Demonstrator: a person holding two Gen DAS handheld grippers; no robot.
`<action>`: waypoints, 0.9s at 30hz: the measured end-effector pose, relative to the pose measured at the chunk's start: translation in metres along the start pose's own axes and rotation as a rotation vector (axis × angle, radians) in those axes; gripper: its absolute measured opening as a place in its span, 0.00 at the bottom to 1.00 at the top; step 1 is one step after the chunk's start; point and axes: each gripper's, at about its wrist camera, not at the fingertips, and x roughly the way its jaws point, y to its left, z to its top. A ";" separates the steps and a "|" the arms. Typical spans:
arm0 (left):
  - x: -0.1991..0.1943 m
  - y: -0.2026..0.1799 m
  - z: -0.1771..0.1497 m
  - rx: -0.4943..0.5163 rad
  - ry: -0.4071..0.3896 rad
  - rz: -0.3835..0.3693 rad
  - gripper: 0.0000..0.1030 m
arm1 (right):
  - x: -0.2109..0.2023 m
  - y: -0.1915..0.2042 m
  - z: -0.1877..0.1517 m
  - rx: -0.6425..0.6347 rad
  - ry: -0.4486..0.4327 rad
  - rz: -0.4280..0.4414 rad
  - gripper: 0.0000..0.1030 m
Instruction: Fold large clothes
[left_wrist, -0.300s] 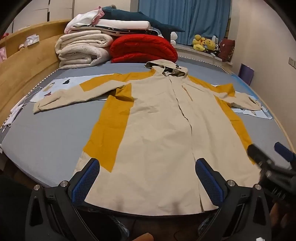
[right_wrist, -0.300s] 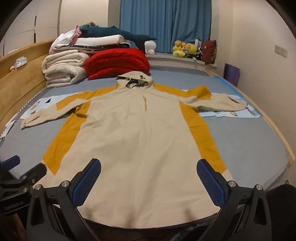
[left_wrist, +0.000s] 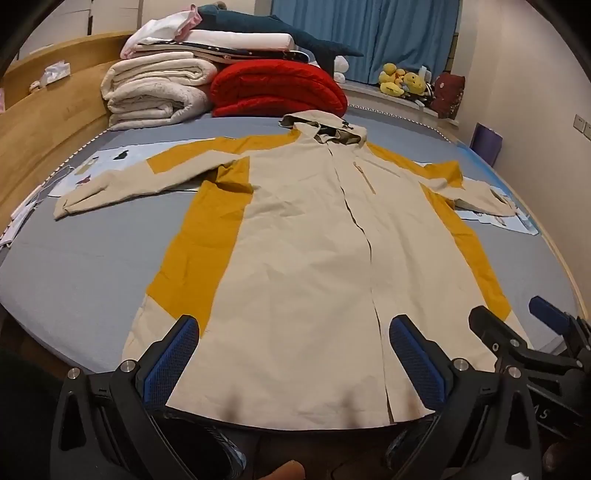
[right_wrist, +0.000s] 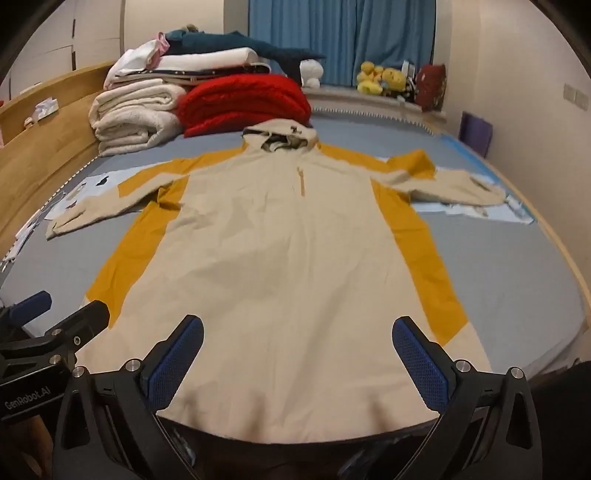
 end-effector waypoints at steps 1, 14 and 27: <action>0.001 -0.001 -0.001 0.007 0.002 -0.001 0.99 | -0.001 0.001 0.002 -0.005 -0.003 -0.002 0.99; 0.001 -0.003 -0.002 0.023 -0.014 -0.013 0.98 | -0.011 0.010 0.011 -0.024 -0.024 -0.017 0.95; 0.000 -0.004 -0.001 0.023 -0.014 -0.012 0.98 | -0.015 0.015 0.011 -0.044 -0.044 -0.018 0.92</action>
